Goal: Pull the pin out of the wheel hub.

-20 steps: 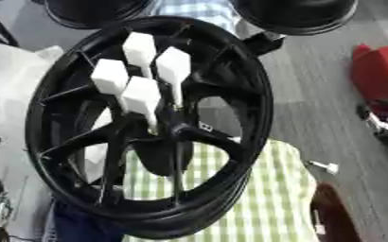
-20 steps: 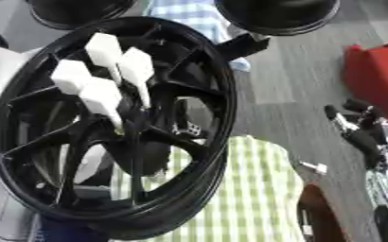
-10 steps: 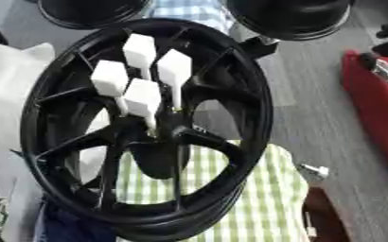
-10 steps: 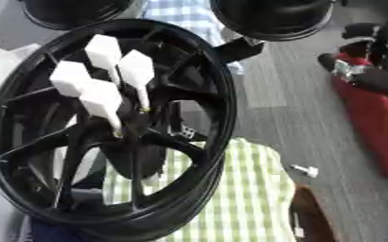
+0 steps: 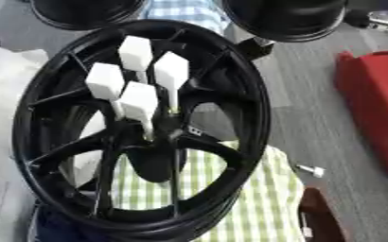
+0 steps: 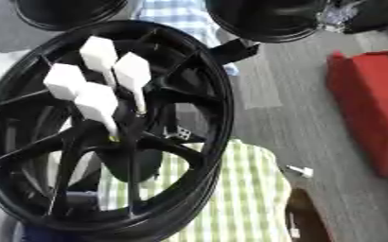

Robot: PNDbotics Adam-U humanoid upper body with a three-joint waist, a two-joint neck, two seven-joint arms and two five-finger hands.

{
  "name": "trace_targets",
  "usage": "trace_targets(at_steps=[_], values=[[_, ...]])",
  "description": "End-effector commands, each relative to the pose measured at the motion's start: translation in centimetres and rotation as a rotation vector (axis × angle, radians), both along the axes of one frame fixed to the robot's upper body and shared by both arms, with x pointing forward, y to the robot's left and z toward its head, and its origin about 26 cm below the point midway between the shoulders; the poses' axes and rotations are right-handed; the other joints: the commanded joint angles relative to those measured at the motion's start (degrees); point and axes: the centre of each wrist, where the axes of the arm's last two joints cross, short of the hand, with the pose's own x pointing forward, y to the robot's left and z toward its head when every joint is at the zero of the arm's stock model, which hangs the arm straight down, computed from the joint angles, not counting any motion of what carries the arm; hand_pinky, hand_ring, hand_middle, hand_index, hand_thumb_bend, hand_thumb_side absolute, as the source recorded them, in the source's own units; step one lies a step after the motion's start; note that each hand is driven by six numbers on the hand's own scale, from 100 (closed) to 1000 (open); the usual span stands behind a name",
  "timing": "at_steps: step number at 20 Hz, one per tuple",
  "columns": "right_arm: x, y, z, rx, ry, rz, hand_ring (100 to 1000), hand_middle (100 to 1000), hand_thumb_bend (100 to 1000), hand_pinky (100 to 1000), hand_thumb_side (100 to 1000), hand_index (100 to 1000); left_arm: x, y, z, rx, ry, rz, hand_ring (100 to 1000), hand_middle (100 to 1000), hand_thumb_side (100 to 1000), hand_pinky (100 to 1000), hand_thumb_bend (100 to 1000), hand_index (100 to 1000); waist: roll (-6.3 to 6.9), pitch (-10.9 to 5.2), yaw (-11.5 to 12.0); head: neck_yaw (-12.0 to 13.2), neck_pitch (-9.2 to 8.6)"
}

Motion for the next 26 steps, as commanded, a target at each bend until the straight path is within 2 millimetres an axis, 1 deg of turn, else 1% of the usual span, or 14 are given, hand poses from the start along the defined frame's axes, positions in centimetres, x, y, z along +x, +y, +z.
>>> trace_targets(at_steps=[1, 2, 4, 10, 13, 17, 20, 26], values=[[-1.2, 0.6, 2.8, -0.09, -0.032, 0.042, 741, 744, 621, 821, 274, 791, 0.2, 0.9, 1.4, 0.045, -0.026, -0.002, 783, 697, 626, 758, 878, 814, -0.2, -0.7, 0.1, -0.5, -1.07], [-1.2, 1.1, 3.2, -0.117, -0.036, 0.06, 744, 743, 632, 823, 286, 791, 0.3, 0.9, 1.4, 0.046, -0.027, -0.003, 783, 696, 623, 758, 878, 814, -0.25, -0.66, 0.2, -0.6, -1.18], [-1.4, 2.1, 3.9, -0.177, -0.047, 0.092, 747, 743, 618, 826, 264, 790, 0.3, 0.8, 1.5, 0.048, -0.028, -0.004, 782, 693, 625, 758, 879, 814, -0.34, -0.52, 0.2, -0.6, -1.46], [-2.0, 5.5, 5.4, -0.356, -0.09, 0.2, 756, 743, 611, 835, 250, 789, 0.5, 0.8, 1.9, 0.058, -0.04, -0.01, 782, 691, 626, 758, 880, 813, -0.59, 0.41, 0.5, -0.9, -3.22], [-1.9, 7.2, 5.8, -0.429, -0.096, 0.244, 760, 744, 609, 839, 246, 789, 0.5, 0.8, 2.0, 0.063, -0.041, -0.012, 783, 690, 626, 758, 880, 813, -0.6, 0.63, 0.4, -1.1, -3.4], [-1.1, 10.3, 6.0, -0.533, -0.099, 0.302, 768, 746, 598, 843, 237, 789, 0.4, 1.0, 2.1, 0.067, -0.042, -0.007, 783, 688, 625, 758, 881, 812, -0.67, 0.72, 0.1, -1.1, -3.21], [-0.2, 12.6, 5.9, -0.605, -0.095, 0.345, 769, 746, 606, 843, 235, 789, 0.4, 1.0, 2.2, 0.07, -0.042, -0.007, 783, 688, 625, 758, 881, 812, -0.78, 0.74, 0.1, -1.3, -3.24], [1.4, 15.8, 5.8, -0.713, -0.051, 0.415, 770, 746, 613, 842, 230, 789, 0.5, 0.8, 2.2, 0.066, -0.042, -0.013, 784, 688, 625, 758, 881, 812, -0.72, 0.61, 0.2, -1.6, -3.2]])
